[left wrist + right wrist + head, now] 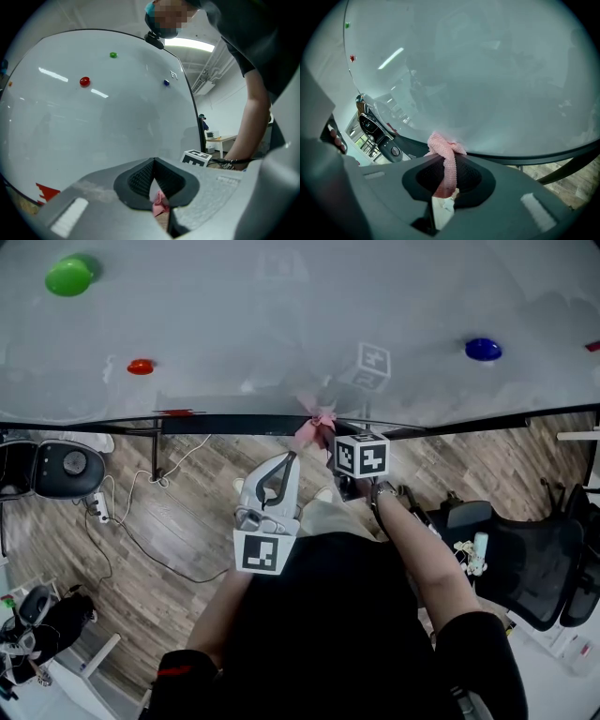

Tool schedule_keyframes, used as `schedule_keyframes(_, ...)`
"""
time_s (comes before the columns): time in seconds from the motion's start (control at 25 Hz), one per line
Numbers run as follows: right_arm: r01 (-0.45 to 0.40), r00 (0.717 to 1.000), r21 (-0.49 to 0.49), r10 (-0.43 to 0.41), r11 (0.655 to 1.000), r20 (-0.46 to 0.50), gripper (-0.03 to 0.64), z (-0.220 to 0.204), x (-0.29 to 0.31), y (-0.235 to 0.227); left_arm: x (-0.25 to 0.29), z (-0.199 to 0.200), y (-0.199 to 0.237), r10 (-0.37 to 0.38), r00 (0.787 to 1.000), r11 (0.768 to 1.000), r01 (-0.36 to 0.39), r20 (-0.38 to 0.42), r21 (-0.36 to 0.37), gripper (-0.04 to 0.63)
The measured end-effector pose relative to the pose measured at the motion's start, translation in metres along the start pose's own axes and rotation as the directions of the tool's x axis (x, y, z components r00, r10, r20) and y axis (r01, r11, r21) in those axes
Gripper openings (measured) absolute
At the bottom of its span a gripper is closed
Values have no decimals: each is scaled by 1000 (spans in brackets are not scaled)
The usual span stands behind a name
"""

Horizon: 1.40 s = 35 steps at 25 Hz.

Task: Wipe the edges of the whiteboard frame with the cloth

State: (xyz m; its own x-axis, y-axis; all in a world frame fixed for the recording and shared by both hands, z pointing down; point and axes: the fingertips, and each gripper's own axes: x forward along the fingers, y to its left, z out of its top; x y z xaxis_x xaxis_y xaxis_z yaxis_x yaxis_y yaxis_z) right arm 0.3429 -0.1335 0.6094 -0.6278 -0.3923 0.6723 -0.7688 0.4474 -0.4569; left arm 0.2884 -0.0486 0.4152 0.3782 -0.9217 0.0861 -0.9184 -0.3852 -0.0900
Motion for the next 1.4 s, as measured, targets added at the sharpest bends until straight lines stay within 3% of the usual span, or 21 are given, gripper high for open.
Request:
schedule_keyframes(0.12, -7, 1000, -4, 7, 1000, -1, 57, 0, -2, -2, 2, 4, -6, 0, 1000, 1000, -1, 18, 30, 0)
schedule_keyframes(0.28, -17, 1000, -9, 17, 1000, -1, 57, -1, -2, -2, 0, -1, -11, 17, 1000, 1000, -17, -4, 4, 0)
schedule_keyframes(0.72, -30, 1000, -8, 30, 1000, -3, 57, -2, -6, -9, 1, 3, -22, 41, 999, 999, -41, 4, 18, 0)
schedule_keyframes(0.96, -43, 999, -13, 43, 999, -1, 57, -2, -7, -10, -3, -8, -27, 74, 996, 997, -75, -52, -25, 0)
schedule_keyframes(1.12, -53, 999, -22, 53, 998, -5, 57, -2, -7, -12, 0, -1, -31, 77, 997, 997, -77, -11, 22, 0)
schedule_keyframes(1.4, -61, 998, -26, 61, 998, -3, 57, -2, -11, -14, 1, 1, -40, 86, 996, 996, -86, -17, 22, 0)
